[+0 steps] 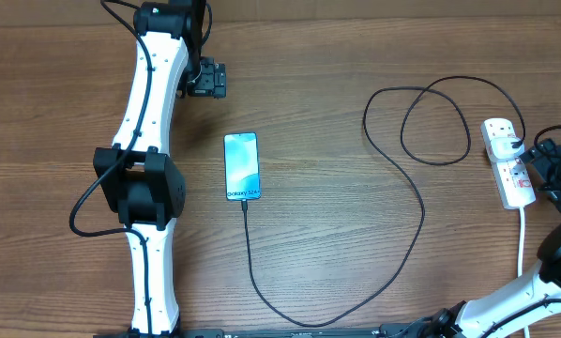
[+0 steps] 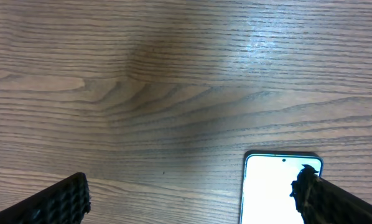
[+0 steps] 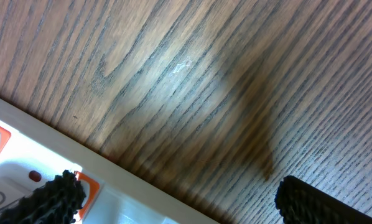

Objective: Plug charger to phone and switch on socket

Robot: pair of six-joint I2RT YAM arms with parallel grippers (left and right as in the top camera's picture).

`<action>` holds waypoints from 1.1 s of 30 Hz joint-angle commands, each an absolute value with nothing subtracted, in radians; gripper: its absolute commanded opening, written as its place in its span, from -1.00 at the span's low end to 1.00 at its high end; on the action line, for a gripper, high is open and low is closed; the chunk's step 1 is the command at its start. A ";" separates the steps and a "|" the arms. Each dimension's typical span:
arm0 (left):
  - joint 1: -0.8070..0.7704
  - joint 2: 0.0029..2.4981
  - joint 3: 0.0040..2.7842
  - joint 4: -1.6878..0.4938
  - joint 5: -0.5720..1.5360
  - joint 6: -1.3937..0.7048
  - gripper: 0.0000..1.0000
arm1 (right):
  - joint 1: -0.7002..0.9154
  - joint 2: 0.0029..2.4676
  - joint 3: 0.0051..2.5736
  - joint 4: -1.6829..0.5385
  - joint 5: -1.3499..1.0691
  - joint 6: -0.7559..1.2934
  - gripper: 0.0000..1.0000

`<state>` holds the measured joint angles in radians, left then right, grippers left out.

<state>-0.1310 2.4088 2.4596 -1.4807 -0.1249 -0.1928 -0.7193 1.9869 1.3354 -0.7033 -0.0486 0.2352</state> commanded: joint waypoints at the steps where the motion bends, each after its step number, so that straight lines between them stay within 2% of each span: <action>1: -0.133 2.396 2.469 -1.480 -0.138 -0.210 0.99 | -0.716 1.961 1.344 -0.709 -0.059 0.221 1.00; 13: -0.133 2.396 2.469 -1.480 -0.138 -0.210 1.00 | -0.731 1.956 1.344 -0.675 -0.060 0.293 1.00; 25: -0.133 2.396 2.469 -1.480 -0.138 -0.210 1.00 | -0.827 1.924 1.344 -0.678 -0.190 0.292 1.00; 33: -0.133 2.396 2.469 -1.480 -0.138 -0.210 1.00 | -0.819 1.924 1.343 -0.704 -0.247 0.283 1.00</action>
<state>-0.1310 2.4088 2.4596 -1.4807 -0.1249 -0.1928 -0.8284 1.9659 1.3354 -0.7002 -0.2249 0.2878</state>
